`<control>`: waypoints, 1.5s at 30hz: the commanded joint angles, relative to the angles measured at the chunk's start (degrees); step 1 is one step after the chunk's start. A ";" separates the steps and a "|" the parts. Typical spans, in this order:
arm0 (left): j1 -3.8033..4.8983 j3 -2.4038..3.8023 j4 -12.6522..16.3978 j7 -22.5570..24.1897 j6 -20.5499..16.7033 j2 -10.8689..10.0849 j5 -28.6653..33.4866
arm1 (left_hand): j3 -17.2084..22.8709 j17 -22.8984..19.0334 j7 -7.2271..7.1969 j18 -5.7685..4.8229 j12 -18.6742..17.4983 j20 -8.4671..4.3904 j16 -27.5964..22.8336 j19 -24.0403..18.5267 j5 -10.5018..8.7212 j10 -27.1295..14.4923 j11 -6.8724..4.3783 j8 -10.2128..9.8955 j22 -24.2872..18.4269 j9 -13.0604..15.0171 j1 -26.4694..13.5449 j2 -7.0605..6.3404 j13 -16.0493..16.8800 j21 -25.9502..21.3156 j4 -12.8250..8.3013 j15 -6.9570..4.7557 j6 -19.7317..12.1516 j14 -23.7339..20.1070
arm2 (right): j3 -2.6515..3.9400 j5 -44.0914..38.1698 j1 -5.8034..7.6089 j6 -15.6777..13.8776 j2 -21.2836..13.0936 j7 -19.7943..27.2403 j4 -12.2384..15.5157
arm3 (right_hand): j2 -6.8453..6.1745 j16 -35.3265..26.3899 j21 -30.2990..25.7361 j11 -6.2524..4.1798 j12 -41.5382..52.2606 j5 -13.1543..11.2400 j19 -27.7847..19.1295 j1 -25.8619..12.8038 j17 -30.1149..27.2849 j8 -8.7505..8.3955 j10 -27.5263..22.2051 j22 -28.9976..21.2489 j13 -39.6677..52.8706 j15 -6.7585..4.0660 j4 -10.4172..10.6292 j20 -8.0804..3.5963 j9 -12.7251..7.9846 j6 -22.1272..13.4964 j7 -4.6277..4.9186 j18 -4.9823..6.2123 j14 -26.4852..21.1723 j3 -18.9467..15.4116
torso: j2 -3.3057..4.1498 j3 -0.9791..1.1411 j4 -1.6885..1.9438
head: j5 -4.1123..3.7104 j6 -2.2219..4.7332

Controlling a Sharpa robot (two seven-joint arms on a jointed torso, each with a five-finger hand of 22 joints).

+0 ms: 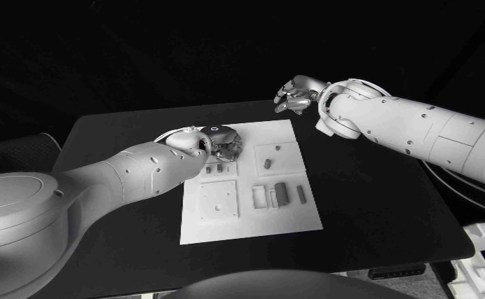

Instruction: Assemble the parts on the task board

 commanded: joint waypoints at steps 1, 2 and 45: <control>-0.03 0.04 0.28 -0.41 -0.54 0.06 -0.91 | 0.43 0.03 1.25 5.29 -0.39 0.12 0.24 0.44 0.01 0.28 0.02 0.41 1.01 0.59 -0.13 0.69 -0.08 0.44 -0.05 -0.08 11.98 0.46 | 0.01 -0.12 0.01 0.38 0.05 0.42 0.03 | 0.06 0.38 -0.21 -0.02 0.25 0.16 0.21 -0.55 -0.09 0.26 -0.23 0.73 -0.06 -0.55 0.05 -0.29 -0.06 -0.09 0.46 0.63 -0.02 0.15 | 0.02 -0.03 -0.02 | 0.02 0.03; -0.03 0.04 0.31 -0.43 -0.50 0.05 -0.93 | 0.45 0.07 1.21 5.27 -0.40 0.11 0.27 0.45 0.04 0.31 -0.01 0.46 1.01 0.74 -0.15 0.72 -0.08 0.46 -0.07 -0.11 12.01 0.51 | 0.01 -0.12 0.01 0.39 0.05 0.42 0.03 | 0.05 0.38 -0.21 -0.02 0.25 0.16 0.21 -0.55 -0.09 0.25 -0.23 0.73 -0.06 -0.55 0.05 -0.29 -0.06 -0.09 0.46 0.63 -0.02 0.15 | 0.02 -0.03 -0.02 | 0.03 0.03; -0.01 0.08 1.54 -0.28 -2.75 -0.86 -0.26 | 1.15 0.21 1.01 4.92 -0.65 -0.20 0.37 0.74 1.36 0.86 -0.23 0.38 0.88 4.18 -0.60 0.76 0.07 0.69 -0.11 -0.33 11.67 1.07 | 0.01 0.08 0.07 0.22 -0.10 0.50 0.05 | 0.03 0.39 -0.22 -0.02 0.26 0.13 0.23 -0.72 -0.10 0.26 -0.23 0.73 -0.08 -0.55 0.11 -0.28 -0.06 -0.10 0.47 0.63 -0.02 0.14 | 0.00 -0.03 0.01 | 0.06 0.03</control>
